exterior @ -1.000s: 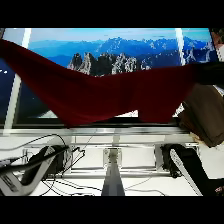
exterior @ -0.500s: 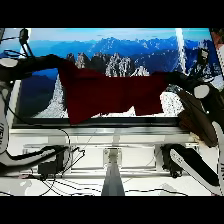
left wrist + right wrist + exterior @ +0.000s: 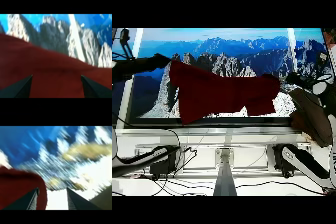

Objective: Fold the clothes and pants, and hang the long-sleeved shirts on hangers.

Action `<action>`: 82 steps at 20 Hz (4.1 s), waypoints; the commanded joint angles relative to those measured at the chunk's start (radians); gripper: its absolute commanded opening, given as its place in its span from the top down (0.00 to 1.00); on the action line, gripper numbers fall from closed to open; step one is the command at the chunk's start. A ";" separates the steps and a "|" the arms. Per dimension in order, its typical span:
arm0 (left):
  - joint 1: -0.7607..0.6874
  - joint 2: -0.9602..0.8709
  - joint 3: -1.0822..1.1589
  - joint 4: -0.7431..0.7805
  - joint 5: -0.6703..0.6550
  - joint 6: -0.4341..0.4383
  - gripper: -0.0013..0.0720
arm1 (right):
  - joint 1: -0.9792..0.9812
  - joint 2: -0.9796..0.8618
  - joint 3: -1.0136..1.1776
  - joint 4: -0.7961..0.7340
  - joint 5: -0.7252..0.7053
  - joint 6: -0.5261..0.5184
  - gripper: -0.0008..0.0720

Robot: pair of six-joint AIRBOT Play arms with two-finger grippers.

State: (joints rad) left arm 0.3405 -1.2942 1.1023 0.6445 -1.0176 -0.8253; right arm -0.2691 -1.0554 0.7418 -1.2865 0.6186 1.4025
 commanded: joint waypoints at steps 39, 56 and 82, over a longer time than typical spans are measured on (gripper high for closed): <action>-0.098 0.217 -0.718 0.359 -0.067 -0.208 0.97 | 0.021 -0.235 -0.087 0.235 0.399 -0.480 0.97; -0.089 0.220 -0.082 0.297 -0.170 -0.231 0.97 | 0.021 0.284 0.149 0.129 1.105 -0.238 0.97; -0.091 0.173 -0.156 0.515 -0.285 -0.294 0.97 | -0.031 -0.161 -0.150 0.082 0.557 -0.252 0.36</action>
State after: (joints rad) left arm 0.2493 -1.1206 0.9470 1.1587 -1.3029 -1.1198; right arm -0.2989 -1.1481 0.6064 -1.2575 1.2831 1.1629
